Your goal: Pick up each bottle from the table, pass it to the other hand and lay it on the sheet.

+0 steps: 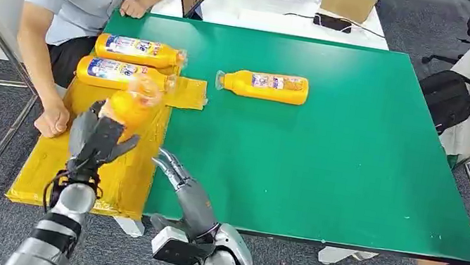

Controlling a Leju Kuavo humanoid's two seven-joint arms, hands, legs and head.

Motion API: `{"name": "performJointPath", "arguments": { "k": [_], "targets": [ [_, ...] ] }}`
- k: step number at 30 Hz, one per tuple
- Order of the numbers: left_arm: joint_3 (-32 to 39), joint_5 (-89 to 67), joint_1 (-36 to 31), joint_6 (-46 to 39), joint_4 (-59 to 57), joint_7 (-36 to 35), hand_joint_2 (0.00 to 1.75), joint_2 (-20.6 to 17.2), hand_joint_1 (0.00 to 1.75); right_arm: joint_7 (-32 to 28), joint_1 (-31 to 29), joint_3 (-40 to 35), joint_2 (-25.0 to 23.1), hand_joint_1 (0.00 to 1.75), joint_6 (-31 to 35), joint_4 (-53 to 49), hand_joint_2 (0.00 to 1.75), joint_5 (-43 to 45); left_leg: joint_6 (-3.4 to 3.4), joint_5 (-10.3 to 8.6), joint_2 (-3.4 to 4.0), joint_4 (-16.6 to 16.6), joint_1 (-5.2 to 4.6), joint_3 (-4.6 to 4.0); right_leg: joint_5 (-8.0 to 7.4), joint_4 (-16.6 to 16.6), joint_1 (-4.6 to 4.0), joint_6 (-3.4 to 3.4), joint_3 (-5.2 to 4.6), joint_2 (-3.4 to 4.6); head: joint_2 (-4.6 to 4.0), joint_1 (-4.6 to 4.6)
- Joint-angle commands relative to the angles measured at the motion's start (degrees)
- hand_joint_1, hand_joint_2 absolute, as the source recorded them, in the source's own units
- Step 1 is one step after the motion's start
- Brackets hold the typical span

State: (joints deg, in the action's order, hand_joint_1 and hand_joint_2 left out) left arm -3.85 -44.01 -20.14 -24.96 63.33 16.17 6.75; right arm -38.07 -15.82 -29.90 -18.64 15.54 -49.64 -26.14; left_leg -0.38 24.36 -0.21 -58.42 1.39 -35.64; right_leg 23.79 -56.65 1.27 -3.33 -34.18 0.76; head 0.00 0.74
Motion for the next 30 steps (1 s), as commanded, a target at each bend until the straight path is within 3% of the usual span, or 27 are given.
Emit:
{"name": "performJointPath", "arguments": {
  "k": [1,4,17,18,19,20,24,30],
  "targets": [
    [-5.06,-17.49,-13.79,3.49,-25.09,-4.99,1.75,-9.54,1.75,-1.93,-1.11,-0.32,0.6,0.0,-2.34,3.18,0.0,-0.28,0.06,-0.01,-0.05,0.09,0.02,0.26,0.03,0.06,-0.06,0.19,0.25,-0.13,0.0,0.0],
    [-7.99,-20.46,-15.19,14.41,-31.87,-3.75,1.75,-11.64,1.75,-1.93,-1.1,-1.12,1.24,0.0,-2.75,3.55,0.0,-0.29,0.02,-0.02,0.0,0.09,0.0,0.23,0.03,0.05,-0.03,0.14,0.23,-0.07,0.0,0.0],
    [-8.67,-20.89,-13.04,14.7,-36.2,-3.93,1.75,-11.42,1.75,-1.93,-1.79,-2.24,1.24,0.0,-4.21,5.21,0.0,2.1,0.01,0.02,0.16,0.16,-0.03,0.4,0.01,0.09,-0.01,0.17,0.33,0.06,0.0,0.0],
    [-7.91,-19.88,-12.42,15.23,-36.0,-3.39,1.75,-10.99,1.62,-1.93,-1.86,-2.58,1.34,0.0,-3.72,5.42,0.0,2.22,0.01,0.02,0.2,0.16,-0.05,0.4,0.0,0.09,0.01,0.14,0.3,0.11,0.0,0.0],
    [-7.79,-19.51,-12.12,15.52,-35.79,-2.92,1.75,-10.82,0.52,-1.93,-1.88,-2.55,1.33,0.0,-3.81,5.57,0.0,2.5,0.0,0.03,0.23,0.15,-0.05,0.41,0.0,0.07,0.02,0.11,0.3,0.15,0.0,0.0],
    [-7.48,-18.7,-11.74,15.91,-35.27,-2.06,1.75,-10.63,0.0,-1.93,-2.01,-2.83,1.43,0.0,-3.64,5.77,0.0,2.61,0.02,0.04,0.26,0.19,-0.04,0.51,-0.01,0.11,0.0,0.16,0.39,0.15,0.0,0.0],
    [-5.75,-14.15,-10.69,18.68,-32.79,2.65,1.75,-10.18,0.0,-1.93,-2.29,-3.47,1.58,0.0,-3.69,6.09,0.0,3.12,0.02,0.03,0.23,0.18,-0.05,0.58,-0.01,0.1,0.01,0.13,0.47,0.12,0.0,0.0],
    [-2.34,5.91,-1.62,33.78,-15.67,16.34,1.75,-9.46,0.0,-1.93,-2.84,-7.02,2.05,0.0,-3.95,6.35,0.0,6.12,0.02,0.02,0.15,0.17,-0.08,0.6,0.01,0.07,0.05,0.1,0.55,0.1,0.0,0.0]
  ]
}}
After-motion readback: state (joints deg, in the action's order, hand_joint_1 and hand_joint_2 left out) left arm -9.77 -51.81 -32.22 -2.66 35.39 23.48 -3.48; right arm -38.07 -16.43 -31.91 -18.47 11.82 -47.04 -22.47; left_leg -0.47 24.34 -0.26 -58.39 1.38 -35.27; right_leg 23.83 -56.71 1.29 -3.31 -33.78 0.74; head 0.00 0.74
